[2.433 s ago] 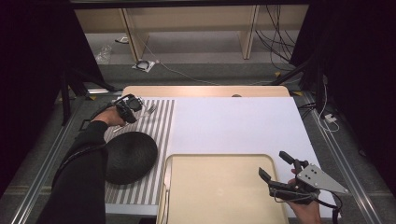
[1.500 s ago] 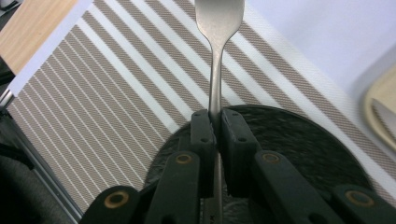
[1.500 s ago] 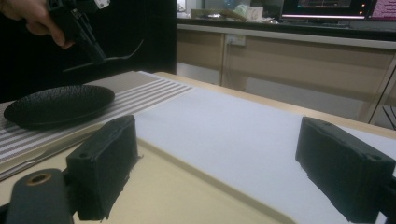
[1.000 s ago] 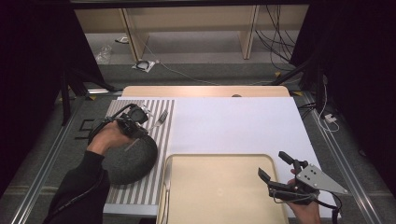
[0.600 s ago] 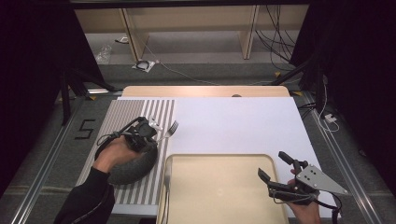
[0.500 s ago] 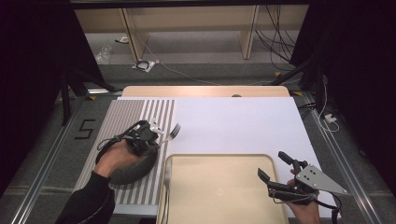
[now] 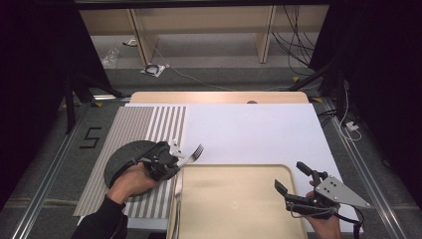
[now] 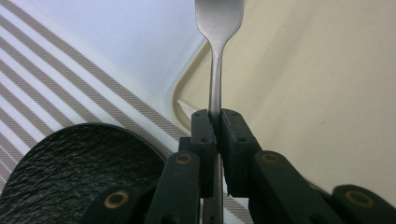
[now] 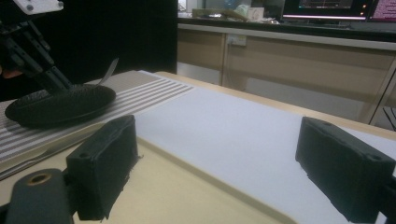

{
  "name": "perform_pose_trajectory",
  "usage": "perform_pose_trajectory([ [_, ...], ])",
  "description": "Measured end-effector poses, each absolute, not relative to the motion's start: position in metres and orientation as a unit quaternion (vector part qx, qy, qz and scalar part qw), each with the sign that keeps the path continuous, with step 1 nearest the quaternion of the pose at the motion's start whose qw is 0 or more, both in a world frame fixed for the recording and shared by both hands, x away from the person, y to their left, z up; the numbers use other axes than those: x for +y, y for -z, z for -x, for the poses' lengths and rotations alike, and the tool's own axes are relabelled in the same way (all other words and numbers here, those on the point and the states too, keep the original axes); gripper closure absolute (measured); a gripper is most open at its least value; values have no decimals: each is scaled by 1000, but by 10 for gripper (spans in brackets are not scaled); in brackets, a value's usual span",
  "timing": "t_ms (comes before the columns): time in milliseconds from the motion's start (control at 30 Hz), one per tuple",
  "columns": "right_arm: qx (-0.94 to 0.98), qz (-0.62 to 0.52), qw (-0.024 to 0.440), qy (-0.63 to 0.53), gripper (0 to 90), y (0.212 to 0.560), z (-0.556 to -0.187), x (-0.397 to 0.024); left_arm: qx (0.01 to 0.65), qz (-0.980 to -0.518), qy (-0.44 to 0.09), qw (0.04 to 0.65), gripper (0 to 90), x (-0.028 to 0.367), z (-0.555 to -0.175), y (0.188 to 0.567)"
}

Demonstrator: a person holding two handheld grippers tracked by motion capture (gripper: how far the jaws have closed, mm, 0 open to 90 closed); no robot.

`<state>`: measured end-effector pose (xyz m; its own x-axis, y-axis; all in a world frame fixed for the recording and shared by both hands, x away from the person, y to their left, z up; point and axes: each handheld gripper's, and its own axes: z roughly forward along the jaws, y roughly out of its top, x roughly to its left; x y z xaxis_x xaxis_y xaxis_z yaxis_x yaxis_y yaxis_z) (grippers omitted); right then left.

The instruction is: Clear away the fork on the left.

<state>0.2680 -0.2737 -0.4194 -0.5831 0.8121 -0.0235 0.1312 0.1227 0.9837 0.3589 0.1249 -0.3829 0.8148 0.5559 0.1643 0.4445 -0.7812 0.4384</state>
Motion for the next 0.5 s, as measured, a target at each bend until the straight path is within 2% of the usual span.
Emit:
perform_pose_trajectory([
  [500, 687, -343, 301, -566, 136, 419, -267, -273, 241, -944, -118, 194, 838, 97, -333, 392],
])
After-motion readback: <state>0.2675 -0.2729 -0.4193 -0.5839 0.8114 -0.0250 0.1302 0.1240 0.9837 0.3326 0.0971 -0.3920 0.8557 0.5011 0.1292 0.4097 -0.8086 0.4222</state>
